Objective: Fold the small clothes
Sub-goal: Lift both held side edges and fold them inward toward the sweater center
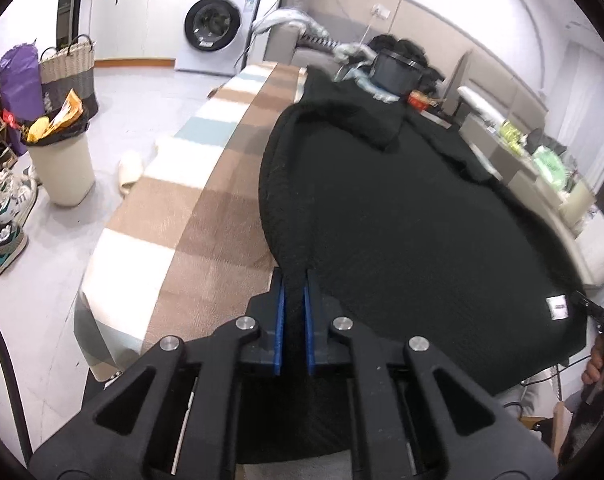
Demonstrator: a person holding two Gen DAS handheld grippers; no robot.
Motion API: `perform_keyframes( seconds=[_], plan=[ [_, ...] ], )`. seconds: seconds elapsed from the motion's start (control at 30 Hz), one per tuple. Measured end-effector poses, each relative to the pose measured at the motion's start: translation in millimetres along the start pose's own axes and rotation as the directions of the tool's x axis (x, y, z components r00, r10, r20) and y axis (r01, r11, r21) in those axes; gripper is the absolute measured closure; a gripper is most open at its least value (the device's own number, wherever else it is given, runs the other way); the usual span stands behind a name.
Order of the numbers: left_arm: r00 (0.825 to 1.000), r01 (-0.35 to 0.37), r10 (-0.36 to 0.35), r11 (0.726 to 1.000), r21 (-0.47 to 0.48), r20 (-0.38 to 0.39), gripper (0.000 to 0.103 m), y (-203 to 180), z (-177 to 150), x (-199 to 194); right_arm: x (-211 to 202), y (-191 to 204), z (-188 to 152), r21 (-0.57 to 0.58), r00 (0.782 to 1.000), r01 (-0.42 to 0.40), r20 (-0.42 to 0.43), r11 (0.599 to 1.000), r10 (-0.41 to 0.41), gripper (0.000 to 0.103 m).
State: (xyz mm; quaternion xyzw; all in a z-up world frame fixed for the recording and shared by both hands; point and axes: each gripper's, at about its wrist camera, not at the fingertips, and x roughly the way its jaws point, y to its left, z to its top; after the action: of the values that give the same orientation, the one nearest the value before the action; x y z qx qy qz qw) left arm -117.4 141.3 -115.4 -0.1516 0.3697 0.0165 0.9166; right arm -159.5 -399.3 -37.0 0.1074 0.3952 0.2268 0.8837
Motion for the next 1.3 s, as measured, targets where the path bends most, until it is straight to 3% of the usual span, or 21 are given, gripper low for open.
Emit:
perform_keyframes(
  seconds=[0.1, 0.17, 0.33, 0.47, 0.57, 0.63, 0.73, 0.87, 1.07, 1.13, 1.17, 1.3],
  plan=[
    [0.998, 0.043, -0.043, 0.999, 0.021, 0.045, 0.098, -6, 5, -21, -13, -8, 4, 0.063, 0.993, -0.105, 0.052, 0.992, 0.101, 0.098],
    [0.995, 0.056, -0.058, 0.998, 0.035, 0.080, 0.098, -10, 10, -34, -27, -9, 7, 0.088, 0.972, -0.214, 0.119, 0.973, 0.203, 0.098],
    [0.982, 0.111, -0.111, 0.994, 0.007, 0.151, 0.098, -7, 34, -50, -42, 0, 21, 0.081, 0.930, -0.306, 0.237, 0.949, 0.280, 0.098],
    [0.976, 0.125, -0.122, 0.992, -0.007, 0.181, 0.098, -4, 64, -46, -35, 8, 43, 0.086, 0.922, -0.261, 0.318, 0.962, 0.222, 0.098],
    [0.974, 0.132, -0.125, 0.991, -0.023, 0.188, 0.098, 0, 89, -37, -25, 8, 62, 0.119, 0.929, -0.194, 0.340, 0.974, 0.144, 0.098],
    [0.976, 0.123, -0.116, 0.992, -0.030, 0.185, 0.098, 3, 107, -22, -13, 7, 78, 0.146, 0.938, -0.107, 0.342, 0.984, 0.051, 0.098],
    [0.982, 0.113, -0.104, 0.993, -0.047, 0.159, 0.098, 8, 129, 7, 10, 4, 100, 0.171, 0.953, -0.008, 0.300, 0.985, -0.045, 0.098],
    [0.993, 0.076, -0.070, 0.995, -0.066, 0.098, 0.098, 12, 150, 55, 42, -1, 122, 0.187, 0.964, 0.054, 0.244, 0.981, -0.100, 0.098],
    [0.999, 0.030, -0.033, 0.994, -0.108, -0.019, 0.097, 19, 165, 124, 96, -11, 150, 0.204, 0.966, 0.191, 0.134, 0.960, -0.221, 0.097],
    [0.998, -0.002, -0.005, 0.993, -0.117, -0.059, 0.097, 21, 166, 141, 112, -13, 151, 0.183, 0.961, 0.253, 0.064, 0.950, -0.268, 0.094],
    [0.998, -0.005, -0.002, 0.993, -0.117, -0.068, 0.094, 21, 166, 145, 123, -17, 152, 0.170, 0.958, 0.286, -0.012, 0.943, -0.288, 0.091],
    [0.996, -0.046, 0.040, 0.995, -0.084, -0.078, 0.079, 21, 160, 143, 123, -31, 142, 0.192, 0.965, 0.258, -0.103, 0.947, -0.242, 0.076]
  ],
)
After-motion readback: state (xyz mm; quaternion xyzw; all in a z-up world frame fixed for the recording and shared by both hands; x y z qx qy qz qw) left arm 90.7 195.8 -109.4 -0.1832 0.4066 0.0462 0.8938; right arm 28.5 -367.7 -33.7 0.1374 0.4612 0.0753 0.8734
